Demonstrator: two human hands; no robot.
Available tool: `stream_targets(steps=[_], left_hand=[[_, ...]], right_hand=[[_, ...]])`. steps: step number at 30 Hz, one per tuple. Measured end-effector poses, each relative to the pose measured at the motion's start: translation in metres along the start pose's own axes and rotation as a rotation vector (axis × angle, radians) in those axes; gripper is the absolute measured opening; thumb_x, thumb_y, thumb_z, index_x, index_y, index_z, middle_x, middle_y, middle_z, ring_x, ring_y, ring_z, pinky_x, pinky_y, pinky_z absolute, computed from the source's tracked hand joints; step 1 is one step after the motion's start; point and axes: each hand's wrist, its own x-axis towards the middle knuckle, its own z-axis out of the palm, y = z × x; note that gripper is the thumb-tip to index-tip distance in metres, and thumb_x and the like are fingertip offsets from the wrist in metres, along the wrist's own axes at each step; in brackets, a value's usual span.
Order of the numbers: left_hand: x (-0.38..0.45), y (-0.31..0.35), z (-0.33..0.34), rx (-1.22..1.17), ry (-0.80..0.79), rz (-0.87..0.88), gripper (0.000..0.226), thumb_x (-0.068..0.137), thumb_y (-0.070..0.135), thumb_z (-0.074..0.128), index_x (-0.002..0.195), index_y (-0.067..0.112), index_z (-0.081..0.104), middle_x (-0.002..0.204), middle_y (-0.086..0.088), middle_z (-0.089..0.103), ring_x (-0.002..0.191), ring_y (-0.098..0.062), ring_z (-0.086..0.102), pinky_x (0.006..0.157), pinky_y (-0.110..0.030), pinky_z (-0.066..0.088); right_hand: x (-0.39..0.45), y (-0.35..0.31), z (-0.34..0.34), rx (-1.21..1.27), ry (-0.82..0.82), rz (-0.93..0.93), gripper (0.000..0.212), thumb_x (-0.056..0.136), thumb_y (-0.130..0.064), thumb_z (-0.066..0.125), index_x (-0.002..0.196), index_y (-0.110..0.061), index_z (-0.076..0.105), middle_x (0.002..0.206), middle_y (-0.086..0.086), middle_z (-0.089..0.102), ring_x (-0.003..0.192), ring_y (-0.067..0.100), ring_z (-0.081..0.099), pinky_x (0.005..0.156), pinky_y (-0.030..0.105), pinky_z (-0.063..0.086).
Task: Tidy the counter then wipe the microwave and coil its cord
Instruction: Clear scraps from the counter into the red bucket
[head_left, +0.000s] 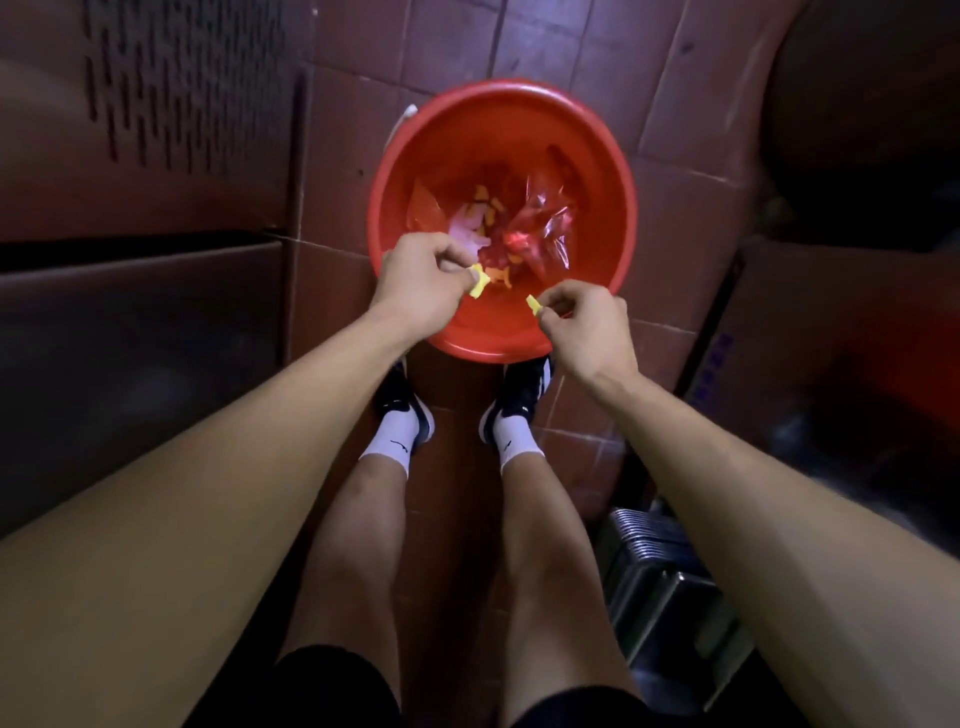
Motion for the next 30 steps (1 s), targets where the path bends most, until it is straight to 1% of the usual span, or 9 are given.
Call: stream_targets(steps=[3,5,8,10,13,17,19,23,30], left_hand=[[0.023,-0.010,0.018,0.065,-0.010,0.039,0.011,0.083,0.013,0.074,0.083,0.024,0.074,0.070,0.008,0.070,0.070,-0.008,0.067,0.071,-0.015,0.052],[0.036,-0.017,0.027,0.103,-0.002,0.048,0.012,0.083,0.014,0.074,0.081,0.026,0.073,0.069,0.014,0.067,0.068,-0.002,0.063,0.064,-0.004,0.042],[0.052,-0.030,0.036,0.097,-0.019,0.033,0.011,0.084,0.014,0.074,0.089,0.024,0.075,0.081,0.011,0.072,0.079,-0.007,0.066,0.075,-0.012,0.048],[0.057,-0.037,0.037,0.095,-0.015,0.045,0.016,0.084,0.018,0.076,0.099,0.023,0.075,0.092,0.010,0.073,0.088,-0.005,0.064,0.081,-0.010,0.042],[0.057,-0.044,0.034,0.102,-0.009,0.060,0.017,0.086,0.022,0.074,0.103,0.025,0.074,0.096,0.011,0.072,0.092,-0.006,0.064,0.086,-0.013,0.043],[0.042,-0.045,0.028,0.386,-0.143,0.213,0.024,0.090,0.027,0.066,0.114,0.030,0.069,0.113,0.005,0.071,0.103,-0.021,0.064,0.094,-0.033,0.050],[0.033,-0.041,0.023,0.511,-0.203,0.267,0.028,0.091,0.030,0.063,0.119,0.032,0.066,0.121,0.003,0.067,0.110,-0.026,0.062,0.095,-0.039,0.050],[0.014,-0.028,0.010,0.649,-0.219,0.284,0.031,0.095,0.033,0.056,0.126,0.030,0.061,0.131,0.000,0.062,0.120,-0.029,0.057,0.099,-0.043,0.048],[-0.040,0.013,-0.025,0.774,-0.166,0.317,0.034,0.097,0.035,0.052,0.128,0.026,0.060,0.132,-0.005,0.061,0.124,-0.032,0.054,0.101,-0.046,0.046]], right_hand=[[0.029,0.009,0.021,0.001,-0.009,0.020,0.013,0.087,-0.020,0.061,0.090,-0.023,0.072,0.085,-0.005,0.072,0.085,0.018,0.066,0.083,0.038,0.055],[0.045,0.014,0.035,-0.005,-0.025,0.027,0.013,0.086,-0.020,0.060,0.090,-0.023,0.072,0.086,-0.002,0.072,0.087,0.021,0.066,0.084,0.039,0.055],[0.065,0.021,0.053,-0.001,-0.042,0.040,0.011,0.086,-0.021,0.061,0.090,-0.023,0.071,0.087,-0.001,0.072,0.087,0.022,0.067,0.084,0.039,0.055],[0.073,0.025,0.061,0.007,-0.049,0.051,0.011,0.087,-0.022,0.062,0.092,-0.024,0.071,0.089,-0.001,0.073,0.089,0.021,0.066,0.086,0.036,0.054],[0.076,0.030,0.069,-0.007,-0.074,0.058,0.015,0.089,-0.022,0.061,0.100,-0.026,0.071,0.099,0.000,0.073,0.101,0.021,0.063,0.092,0.031,0.050],[0.070,0.031,0.066,-0.054,-0.106,0.050,0.021,0.088,-0.022,0.057,0.105,-0.025,0.070,0.109,0.003,0.072,0.108,0.025,0.062,0.096,0.032,0.049],[0.063,0.030,0.059,-0.147,-0.168,0.012,0.024,0.089,-0.022,0.056,0.108,-0.023,0.069,0.113,0.007,0.071,0.110,0.029,0.062,0.098,0.034,0.049],[0.045,0.022,0.038,-0.331,-0.293,-0.054,0.032,0.089,-0.023,0.054,0.119,-0.023,0.066,0.120,0.008,0.068,0.114,0.032,0.060,0.098,0.040,0.050],[-0.003,-0.013,-0.014,-0.410,-0.240,-0.131,0.035,0.090,-0.021,0.052,0.123,-0.021,0.063,0.126,0.011,0.065,0.112,0.032,0.062,0.094,0.043,0.053]])
